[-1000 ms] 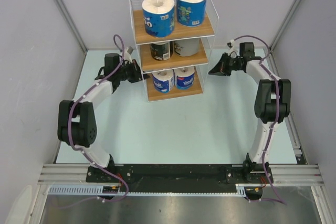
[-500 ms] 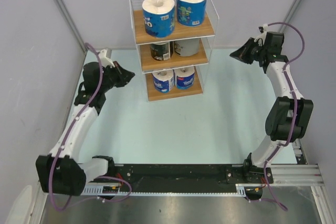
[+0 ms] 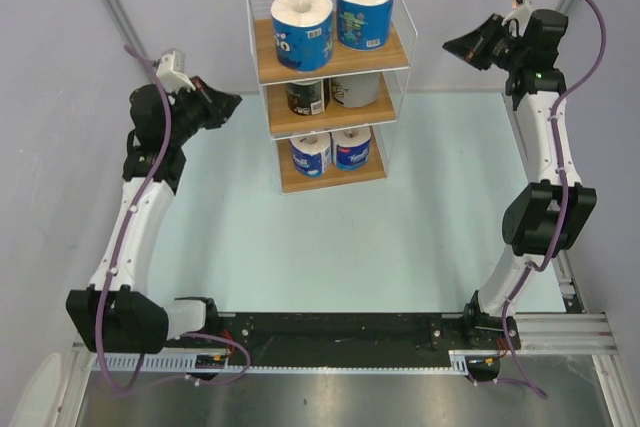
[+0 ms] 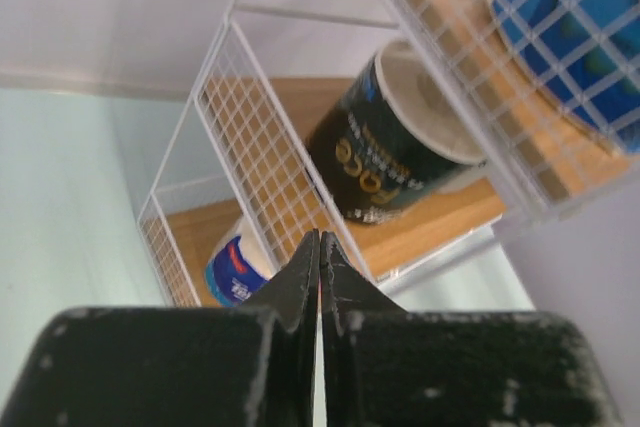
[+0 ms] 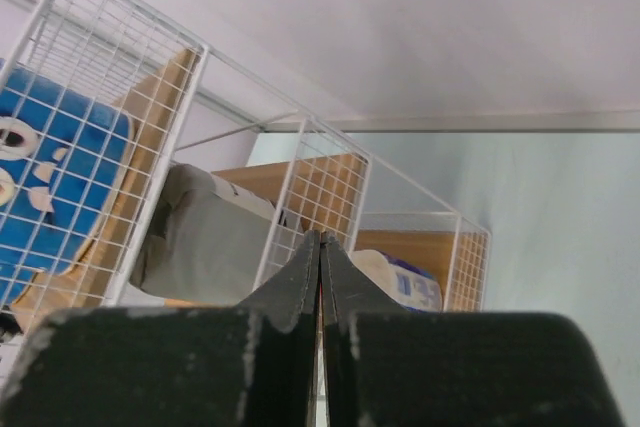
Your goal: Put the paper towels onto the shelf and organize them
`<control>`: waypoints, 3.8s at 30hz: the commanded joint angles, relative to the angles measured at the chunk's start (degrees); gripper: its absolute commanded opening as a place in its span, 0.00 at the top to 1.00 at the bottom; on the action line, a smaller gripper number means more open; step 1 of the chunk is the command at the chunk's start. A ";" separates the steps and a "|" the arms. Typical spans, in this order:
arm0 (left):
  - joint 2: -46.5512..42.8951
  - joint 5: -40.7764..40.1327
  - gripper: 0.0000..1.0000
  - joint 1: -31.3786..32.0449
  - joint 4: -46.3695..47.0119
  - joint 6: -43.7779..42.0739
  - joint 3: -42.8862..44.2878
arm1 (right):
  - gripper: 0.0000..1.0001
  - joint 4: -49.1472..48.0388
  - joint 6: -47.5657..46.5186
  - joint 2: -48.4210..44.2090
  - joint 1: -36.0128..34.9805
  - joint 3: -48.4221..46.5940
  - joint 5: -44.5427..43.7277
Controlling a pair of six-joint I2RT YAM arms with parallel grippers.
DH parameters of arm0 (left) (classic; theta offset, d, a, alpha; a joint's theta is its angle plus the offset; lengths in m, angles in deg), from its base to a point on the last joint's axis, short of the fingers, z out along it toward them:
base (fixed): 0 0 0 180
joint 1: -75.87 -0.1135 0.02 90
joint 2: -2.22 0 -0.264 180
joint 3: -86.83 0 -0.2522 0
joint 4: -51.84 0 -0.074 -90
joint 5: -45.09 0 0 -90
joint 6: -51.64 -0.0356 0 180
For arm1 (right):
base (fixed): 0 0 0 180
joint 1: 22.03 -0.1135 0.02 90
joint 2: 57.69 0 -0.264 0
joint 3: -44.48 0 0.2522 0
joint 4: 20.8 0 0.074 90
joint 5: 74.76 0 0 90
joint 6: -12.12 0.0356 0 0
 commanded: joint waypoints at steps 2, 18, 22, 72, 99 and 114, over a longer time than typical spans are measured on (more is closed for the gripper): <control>5.11 6.13 1.00 -2.77 4.02 3.54 7.42 | 1.00 -0.03 2.19 6.77 -1.16 -11.78 7.28; 18.92 16.15 1.00 0.57 3.94 3.11 19.64 | 1.00 12.28 -4.66 16.63 -11.18 -27.38 10.36; 20.41 18.18 1.00 1.79 3.14 2.23 21.05 | 1.00 12.46 -5.98 16.28 -11.88 -25.10 11.15; 19.29 15.55 1.00 5.14 -10.30 -7.62 22.46 | 1.00 -7.82 5.43 7.05 -4.33 -5.69 10.71; 1.43 6.49 1.00 -1.19 9.20 6.79 20.16 | 1.00 2.26 1.22 8.72 -1.42 -29.13 14.66; 8.46 17.74 1.00 2.67 14.56 9.08 30.19 | 1.00 0.33 -3.35 5.03 -6.70 -29.48 9.75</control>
